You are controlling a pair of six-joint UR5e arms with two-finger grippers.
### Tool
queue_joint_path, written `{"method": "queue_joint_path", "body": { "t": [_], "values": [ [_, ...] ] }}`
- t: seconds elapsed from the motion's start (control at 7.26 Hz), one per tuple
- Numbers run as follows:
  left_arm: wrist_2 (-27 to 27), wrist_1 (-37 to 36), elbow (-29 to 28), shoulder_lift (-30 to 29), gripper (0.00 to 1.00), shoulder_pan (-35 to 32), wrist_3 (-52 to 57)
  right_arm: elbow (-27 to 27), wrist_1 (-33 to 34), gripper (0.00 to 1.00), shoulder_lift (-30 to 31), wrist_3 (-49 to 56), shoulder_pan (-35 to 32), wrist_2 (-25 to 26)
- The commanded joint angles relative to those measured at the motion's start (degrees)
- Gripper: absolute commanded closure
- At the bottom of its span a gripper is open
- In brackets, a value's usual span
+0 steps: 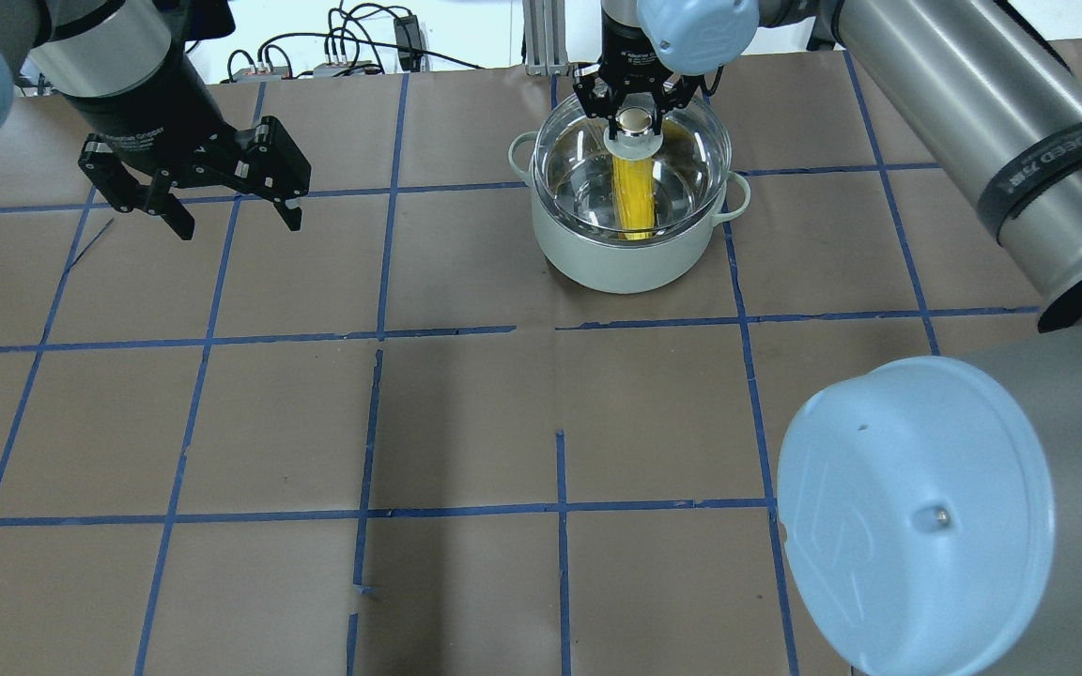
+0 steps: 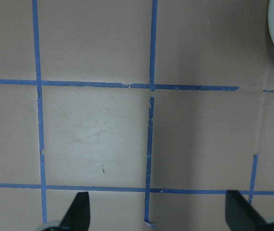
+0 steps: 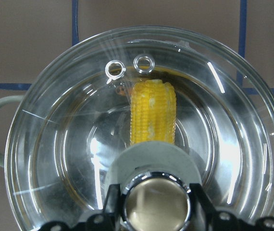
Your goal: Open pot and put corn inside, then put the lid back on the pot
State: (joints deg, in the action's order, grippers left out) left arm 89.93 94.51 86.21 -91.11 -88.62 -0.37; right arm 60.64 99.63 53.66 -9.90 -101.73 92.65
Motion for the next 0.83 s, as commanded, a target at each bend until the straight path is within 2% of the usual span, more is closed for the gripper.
{"method": "queue_joint_path", "body": {
  "t": [0.0, 0.69],
  "values": [
    [-0.02, -0.56, 0.01, 0.14, 0.0, 0.11, 2.4, -0.17, -1.02, 0.83, 0.13, 0.84, 0.56, -0.1],
    [0.24, -0.64, 0.01, 0.23, 0.0, 0.02, 2.31, -0.44, -2.43, 0.83, 0.57, 0.85, 0.48, -1.33]
  ]
}}
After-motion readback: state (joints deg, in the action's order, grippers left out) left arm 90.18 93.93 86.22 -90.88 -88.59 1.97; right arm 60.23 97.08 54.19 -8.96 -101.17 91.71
